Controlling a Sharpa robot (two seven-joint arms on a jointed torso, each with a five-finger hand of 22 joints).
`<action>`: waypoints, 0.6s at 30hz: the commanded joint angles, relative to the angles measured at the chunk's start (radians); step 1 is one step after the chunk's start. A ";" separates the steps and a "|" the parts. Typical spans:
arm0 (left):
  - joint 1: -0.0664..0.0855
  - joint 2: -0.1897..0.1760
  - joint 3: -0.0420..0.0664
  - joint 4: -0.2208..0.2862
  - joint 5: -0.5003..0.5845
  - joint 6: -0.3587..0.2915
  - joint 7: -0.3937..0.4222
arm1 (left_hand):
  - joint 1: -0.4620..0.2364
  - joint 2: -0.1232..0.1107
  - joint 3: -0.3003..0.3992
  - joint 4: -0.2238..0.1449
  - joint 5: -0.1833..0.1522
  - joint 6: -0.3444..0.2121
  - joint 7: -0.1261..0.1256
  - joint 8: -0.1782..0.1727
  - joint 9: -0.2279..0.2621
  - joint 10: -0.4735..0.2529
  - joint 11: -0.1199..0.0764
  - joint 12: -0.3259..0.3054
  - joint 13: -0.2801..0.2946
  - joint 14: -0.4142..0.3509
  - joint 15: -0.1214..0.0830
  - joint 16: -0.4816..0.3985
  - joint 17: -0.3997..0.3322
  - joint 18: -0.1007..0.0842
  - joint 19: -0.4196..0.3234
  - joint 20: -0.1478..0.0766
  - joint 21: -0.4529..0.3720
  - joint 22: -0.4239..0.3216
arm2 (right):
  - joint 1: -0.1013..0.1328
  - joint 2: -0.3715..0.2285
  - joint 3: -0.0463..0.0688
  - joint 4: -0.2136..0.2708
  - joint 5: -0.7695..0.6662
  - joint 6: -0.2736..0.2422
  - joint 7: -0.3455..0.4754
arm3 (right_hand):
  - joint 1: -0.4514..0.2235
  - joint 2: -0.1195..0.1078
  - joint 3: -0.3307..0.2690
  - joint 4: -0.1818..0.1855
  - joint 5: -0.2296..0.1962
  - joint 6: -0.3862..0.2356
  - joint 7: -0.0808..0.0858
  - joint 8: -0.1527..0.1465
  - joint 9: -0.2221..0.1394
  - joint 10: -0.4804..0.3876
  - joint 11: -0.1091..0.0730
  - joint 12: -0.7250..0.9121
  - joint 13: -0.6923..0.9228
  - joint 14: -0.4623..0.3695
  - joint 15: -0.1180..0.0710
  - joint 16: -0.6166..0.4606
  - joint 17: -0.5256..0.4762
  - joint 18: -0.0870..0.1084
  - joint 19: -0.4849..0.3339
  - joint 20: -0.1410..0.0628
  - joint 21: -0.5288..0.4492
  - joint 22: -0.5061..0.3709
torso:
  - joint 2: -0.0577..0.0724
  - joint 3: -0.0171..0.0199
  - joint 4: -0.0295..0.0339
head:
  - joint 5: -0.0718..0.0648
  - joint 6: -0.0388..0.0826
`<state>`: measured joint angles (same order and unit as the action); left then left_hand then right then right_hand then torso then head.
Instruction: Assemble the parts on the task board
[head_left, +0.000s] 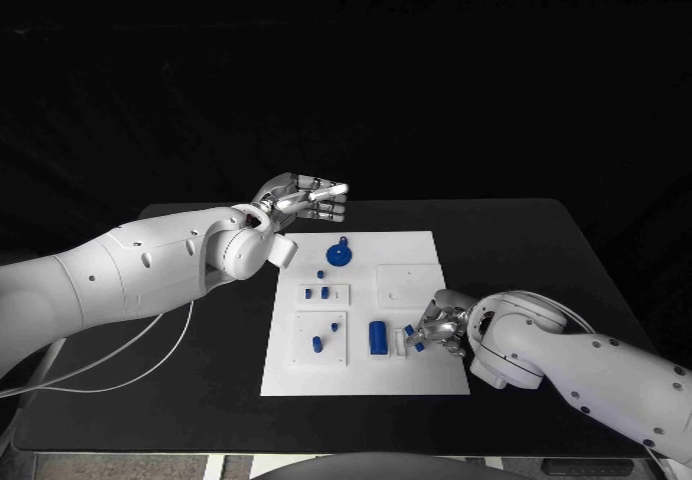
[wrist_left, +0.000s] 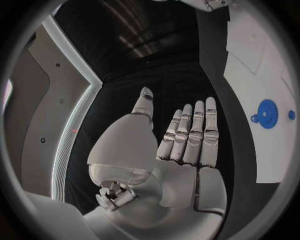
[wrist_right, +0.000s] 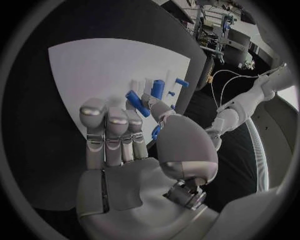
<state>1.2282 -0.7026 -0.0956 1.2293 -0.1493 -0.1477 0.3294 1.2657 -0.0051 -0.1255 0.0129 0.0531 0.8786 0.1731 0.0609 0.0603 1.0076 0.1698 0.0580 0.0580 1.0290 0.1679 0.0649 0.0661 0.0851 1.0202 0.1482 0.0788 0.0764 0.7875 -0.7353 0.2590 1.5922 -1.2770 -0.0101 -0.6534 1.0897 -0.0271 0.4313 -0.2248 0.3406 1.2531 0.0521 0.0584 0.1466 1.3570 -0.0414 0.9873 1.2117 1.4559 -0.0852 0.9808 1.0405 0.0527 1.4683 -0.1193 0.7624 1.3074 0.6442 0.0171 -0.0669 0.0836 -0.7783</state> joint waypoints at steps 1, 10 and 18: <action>0.000 0.002 0.001 0.003 -0.003 0.014 0.005 | 0.000 0.012 -0.006 -0.001 -0.002 -0.016 0.002 -0.002 -0.002 -0.006 0.002 0.006 0.001 -0.005 -0.001 -0.004 0.001 0.011 0.000 0.004 0.004 0.001 | 0.000 0.013 -0.008 -0.009 -0.019 0.045 0.003 | 0.000 0.016 0.032 -0.043 0.000 0.022 -0.015 0.006 0.001 0.017 -0.010 0.003 0.001 -0.001 -0.009 0.002 -0.003 -0.010 0.023 0.003 0.003 0.092 | 0.000 0.0003 -0.0007 | 0.002 -0.001; 0.000 0.005 0.000 0.002 -0.003 0.014 0.005 | 0.000 0.013 -0.006 0.000 -0.002 -0.021 0.003 -0.002 -0.002 -0.007 0.002 0.006 0.001 -0.005 -0.001 -0.004 0.001 0.011 -0.001 0.004 0.004 0.001 | 0.000 0.056 -0.022 -0.041 -0.033 0.057 0.019 | -0.018 0.035 -0.006 -0.022 -0.004 0.031 -0.021 0.006 -0.033 0.023 -0.012 0.005 0.003 -0.001 -0.010 0.001 -0.009 -0.015 0.024 0.002 0.000 0.092 | 0.000 0.0004 -0.0003 | 0.007 -0.001; 0.000 0.006 0.000 0.002 -0.003 0.014 0.004 | 0.000 0.013 -0.005 0.000 -0.002 -0.027 0.003 -0.002 -0.003 -0.007 0.002 0.006 0.001 -0.005 0.000 -0.004 0.001 0.011 -0.001 0.004 0.004 0.001 | 0.000 0.072 -0.026 -0.061 -0.048 0.059 0.026 | -0.034 0.040 0.003 -0.008 -0.010 0.039 -0.024 0.006 -0.046 0.027 -0.013 0.013 0.010 -0.001 -0.011 0.002 -0.011 -0.016 0.025 0.001 -0.002 0.092 | -0.001 0.0000 -0.0006 | 0.008 -0.001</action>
<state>1.2282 -0.6990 -0.0958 1.2289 -0.1495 -0.1466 0.3282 1.2657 -0.0051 -0.1254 0.0129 0.0531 0.8571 0.1765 0.0609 0.0590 1.0076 0.1698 0.0580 0.0580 1.0290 0.1679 0.0649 0.0661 0.0851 1.0202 0.1482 0.0788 0.0764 0.7912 -0.6688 0.2371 1.5353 -1.3058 0.0266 -0.6454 1.0586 0.0050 0.4334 -0.2380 0.3328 1.2693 0.0488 0.0665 0.1003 1.3759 -0.0436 0.9940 1.2216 1.4545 -0.0875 0.9807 1.0303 0.0527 1.4683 -0.1193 0.7624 1.3073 0.6437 0.0174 -0.0672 0.0911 -0.7793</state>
